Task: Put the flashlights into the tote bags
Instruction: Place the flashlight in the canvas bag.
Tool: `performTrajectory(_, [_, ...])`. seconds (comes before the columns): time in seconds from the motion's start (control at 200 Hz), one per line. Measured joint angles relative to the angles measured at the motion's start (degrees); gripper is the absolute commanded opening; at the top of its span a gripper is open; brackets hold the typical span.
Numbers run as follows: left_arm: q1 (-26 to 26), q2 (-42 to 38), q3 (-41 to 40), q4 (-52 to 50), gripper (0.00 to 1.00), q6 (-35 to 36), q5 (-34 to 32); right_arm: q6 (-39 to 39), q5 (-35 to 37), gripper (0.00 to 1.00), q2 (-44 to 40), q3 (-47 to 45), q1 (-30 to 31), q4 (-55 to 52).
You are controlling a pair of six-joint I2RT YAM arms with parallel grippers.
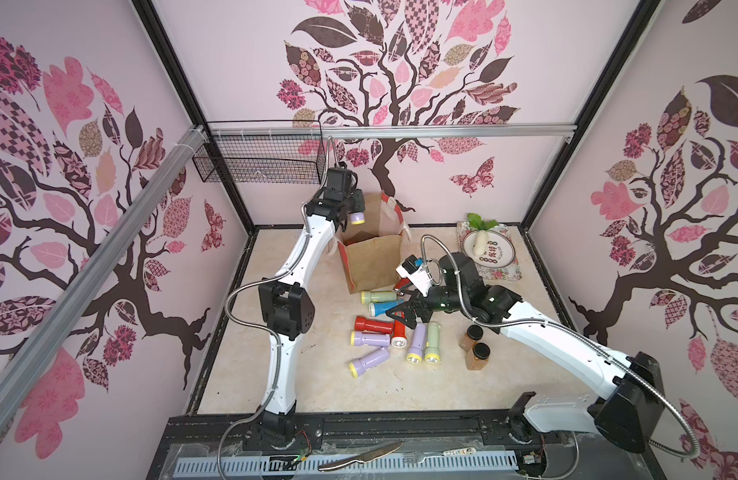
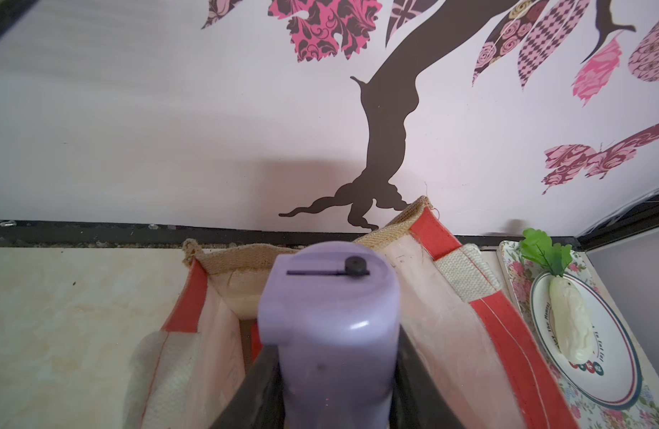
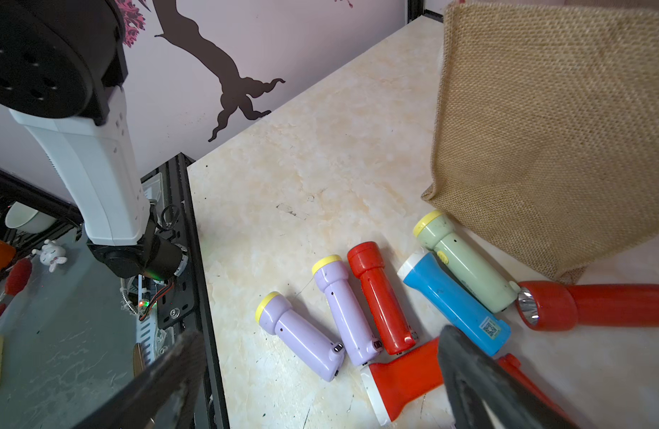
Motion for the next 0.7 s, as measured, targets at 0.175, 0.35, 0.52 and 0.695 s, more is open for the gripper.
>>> performTrajectory(0.175, [0.00, 2.80, -0.09, 0.98, 0.04, 0.26, 0.00, 0.00, 0.24, 1.00, 0.00, 0.31, 0.00, -0.04])
performTrajectory(0.35, [0.11, 3.98, -0.13, 1.16, 0.04, 0.22, 0.04, 0.00, 0.68, 1.00, 0.00, 0.31, 0.00, -0.04])
performTrajectory(0.52, [0.31, 4.28, -0.79, 1.90, 0.12, 0.04, 0.07, 0.00, 0.96, 1.00, 0.00, 0.31, 0.00, -0.04])
performTrajectory(0.695, [0.35, 4.28, -3.17, 2.14, 0.23, 0.00, 0.04, 0.00, 1.73, 1.00, 0.00, 0.31, 0.00, -0.04])
